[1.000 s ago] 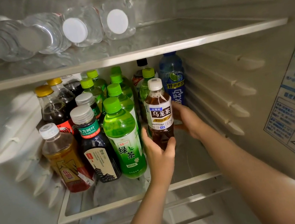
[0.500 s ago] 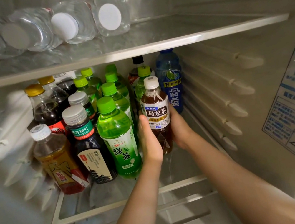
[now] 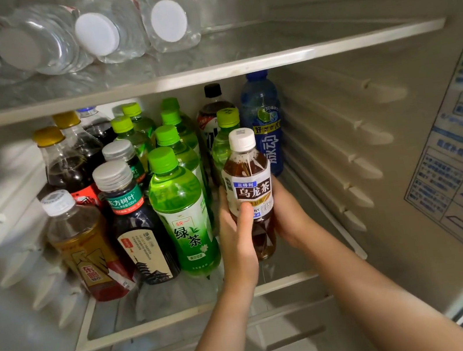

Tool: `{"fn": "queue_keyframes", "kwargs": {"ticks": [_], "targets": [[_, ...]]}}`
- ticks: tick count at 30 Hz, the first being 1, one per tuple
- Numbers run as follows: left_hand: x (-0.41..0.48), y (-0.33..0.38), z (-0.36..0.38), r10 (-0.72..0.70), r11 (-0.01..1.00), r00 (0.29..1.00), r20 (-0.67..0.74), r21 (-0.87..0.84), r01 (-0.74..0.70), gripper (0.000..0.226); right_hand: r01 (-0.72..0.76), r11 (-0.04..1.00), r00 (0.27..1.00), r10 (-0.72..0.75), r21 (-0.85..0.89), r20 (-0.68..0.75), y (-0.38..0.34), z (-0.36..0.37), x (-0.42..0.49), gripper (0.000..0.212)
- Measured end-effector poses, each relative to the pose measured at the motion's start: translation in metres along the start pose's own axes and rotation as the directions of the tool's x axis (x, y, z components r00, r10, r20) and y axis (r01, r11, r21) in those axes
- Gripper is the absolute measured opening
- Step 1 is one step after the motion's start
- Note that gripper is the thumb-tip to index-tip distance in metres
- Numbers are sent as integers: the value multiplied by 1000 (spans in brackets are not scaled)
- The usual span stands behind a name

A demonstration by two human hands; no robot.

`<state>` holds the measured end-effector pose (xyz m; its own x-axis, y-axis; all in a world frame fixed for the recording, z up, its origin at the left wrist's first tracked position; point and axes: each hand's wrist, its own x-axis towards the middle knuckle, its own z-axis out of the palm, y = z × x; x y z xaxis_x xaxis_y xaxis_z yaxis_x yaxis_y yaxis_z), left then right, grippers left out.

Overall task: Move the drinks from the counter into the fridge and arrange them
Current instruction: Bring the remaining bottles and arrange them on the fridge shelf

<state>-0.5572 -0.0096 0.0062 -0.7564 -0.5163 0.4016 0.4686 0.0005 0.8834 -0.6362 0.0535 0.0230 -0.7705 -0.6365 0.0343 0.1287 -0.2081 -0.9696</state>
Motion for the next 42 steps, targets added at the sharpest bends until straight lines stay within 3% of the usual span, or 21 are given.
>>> {"fn": "queue_keyframes", "kwargs": {"ticks": [4, 8, 12, 14, 18, 23, 27, 33, 42], "targets": [[-10, 1, 0, -40, 997, 999, 14, 63, 39, 68, 63, 991, 985, -81, -119, -154, -14, -3, 11, 39], [-14, -5, -1, -72, 976, 996, -44, 202, 80, 63, 74, 974, 920, -149, -213, -361, -33, -9, 33, 33], [-15, -6, -2, -95, 957, 992, -82, 267, 113, 62, 226, 893, 786, -404, -390, -469, -49, -11, 55, 17], [-16, -5, -2, -96, 950, 992, -87, 288, 118, 59, 248, 874, 761, -443, -419, -474, -57, -11, 69, 33], [-16, -5, -3, -120, 952, 990, -79, 273, 137, 59, 197, 914, 799, -360, -356, -482, -60, -11, 91, 63], [-15, -7, -5, -127, 957, 988, -84, 250, 145, 71, -20, 798, 788, -358, -602, -501, -53, -15, 101, 89], [-14, -9, -7, -156, 956, 984, -87, 237, 173, 83, -119, 651, 724, -459, -749, -514, -51, -12, 101, 79], [-12, -9, -7, -194, 960, 978, -77, 188, 206, 96, -18, 741, 731, -448, -671, -515, -49, -10, 98, 72], [-1, -3, -12, -204, 971, 979, 14, 131, 200, 104, 80, 748, 767, -468, -659, -438, -50, -28, 76, 69]]}}
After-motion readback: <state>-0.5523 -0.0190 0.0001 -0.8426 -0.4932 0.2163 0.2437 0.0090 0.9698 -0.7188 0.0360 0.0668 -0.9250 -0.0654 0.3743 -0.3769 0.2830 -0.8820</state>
